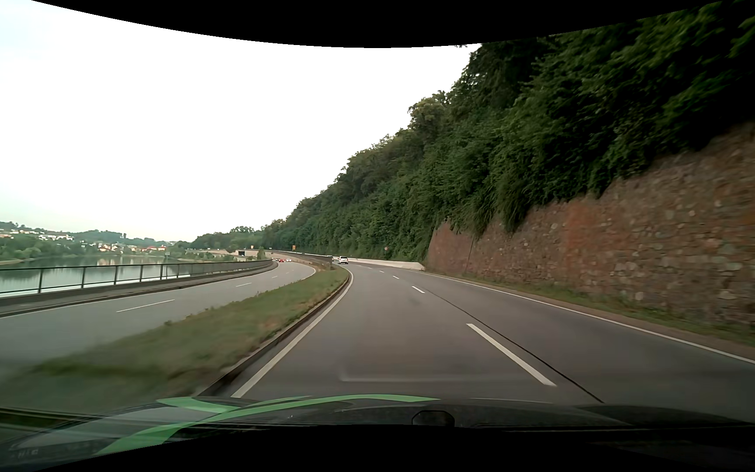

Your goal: Follow the waypoints while adhering to traffic rules and regulations

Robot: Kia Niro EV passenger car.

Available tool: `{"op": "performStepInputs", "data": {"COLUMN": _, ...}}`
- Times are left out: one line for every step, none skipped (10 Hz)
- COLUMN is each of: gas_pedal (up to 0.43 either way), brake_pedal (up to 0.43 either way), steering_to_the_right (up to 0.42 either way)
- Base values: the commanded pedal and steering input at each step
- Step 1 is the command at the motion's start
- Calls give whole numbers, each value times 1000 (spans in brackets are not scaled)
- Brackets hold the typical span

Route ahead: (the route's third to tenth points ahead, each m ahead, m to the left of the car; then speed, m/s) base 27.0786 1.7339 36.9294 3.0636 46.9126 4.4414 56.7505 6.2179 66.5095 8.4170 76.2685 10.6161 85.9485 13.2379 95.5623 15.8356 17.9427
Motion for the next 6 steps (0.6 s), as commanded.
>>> {"op": "performStepInputs", "data": {"gas_pedal": 197, "brake_pedal": 0, "steering_to_the_right": -24}}
{"op": "performStepInputs", "data": {"gas_pedal": 197, "brake_pedal": 0, "steering_to_the_right": -25}}
{"op": "performStepInputs", "data": {"gas_pedal": 197, "brake_pedal": 0, "steering_to_the_right": -25}}
{"op": "performStepInputs", "data": {"gas_pedal": 197, "brake_pedal": 0, "steering_to_the_right": -26}}
{"op": "performStepInputs", "data": {"gas_pedal": 197, "brake_pedal": 0, "steering_to_the_right": -25}}
{"op": "performStepInputs", "data": {"gas_pedal": 197, "brake_pedal": 0, "steering_to_the_right": -24}}
